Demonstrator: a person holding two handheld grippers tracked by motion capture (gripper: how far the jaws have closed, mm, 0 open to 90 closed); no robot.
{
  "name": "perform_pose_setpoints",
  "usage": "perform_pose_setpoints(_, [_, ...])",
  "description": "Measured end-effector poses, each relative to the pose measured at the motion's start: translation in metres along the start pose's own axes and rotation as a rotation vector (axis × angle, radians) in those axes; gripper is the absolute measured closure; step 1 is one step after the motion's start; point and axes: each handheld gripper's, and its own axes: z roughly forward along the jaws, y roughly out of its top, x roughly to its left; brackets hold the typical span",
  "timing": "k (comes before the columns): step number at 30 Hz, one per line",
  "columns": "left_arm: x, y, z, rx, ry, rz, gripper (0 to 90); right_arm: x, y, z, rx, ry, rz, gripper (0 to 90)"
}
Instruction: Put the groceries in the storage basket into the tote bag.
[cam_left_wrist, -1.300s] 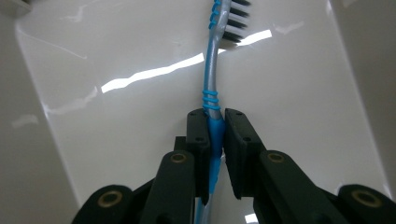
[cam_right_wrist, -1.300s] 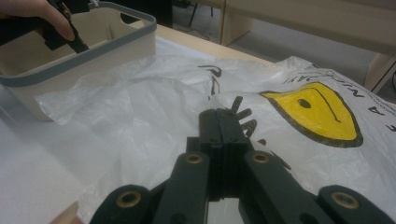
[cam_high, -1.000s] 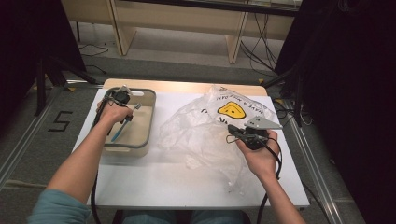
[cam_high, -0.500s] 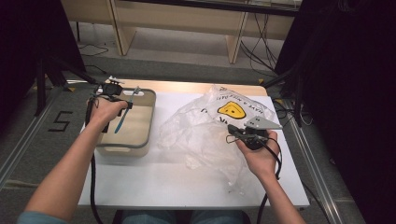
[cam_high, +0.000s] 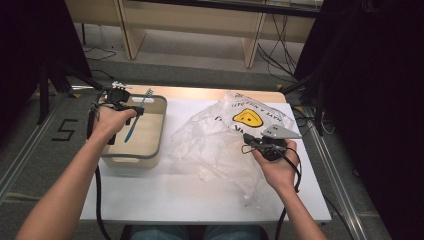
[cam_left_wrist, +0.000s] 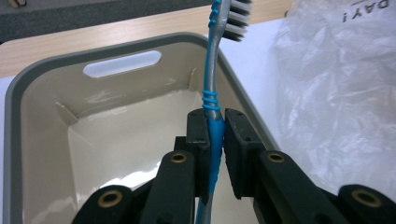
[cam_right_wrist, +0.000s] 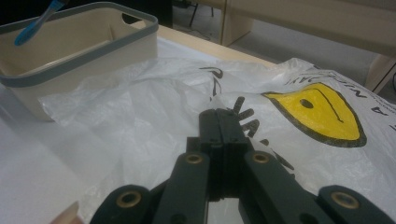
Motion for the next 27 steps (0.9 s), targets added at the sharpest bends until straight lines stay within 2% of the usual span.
perform_pose_setpoints(13, [-0.028,-0.003,-0.019,-0.05,-0.06,0.04,80.3,0.0,0.0,0.0,-0.001,0.001,-0.003,90.0])
perform_pose_setpoints(22, [-0.055,-0.009,-0.033,-0.066,-0.103,0.102,80.3,0.0,0.0,0.0,-0.003,0.002,-0.002,90.0])
perform_pose_setpoints(27, [-0.068,-0.014,-0.035,-0.059,-0.128,0.13,80.3,0.001,0.0,0.0,-0.004,0.002,-0.003,90.0])
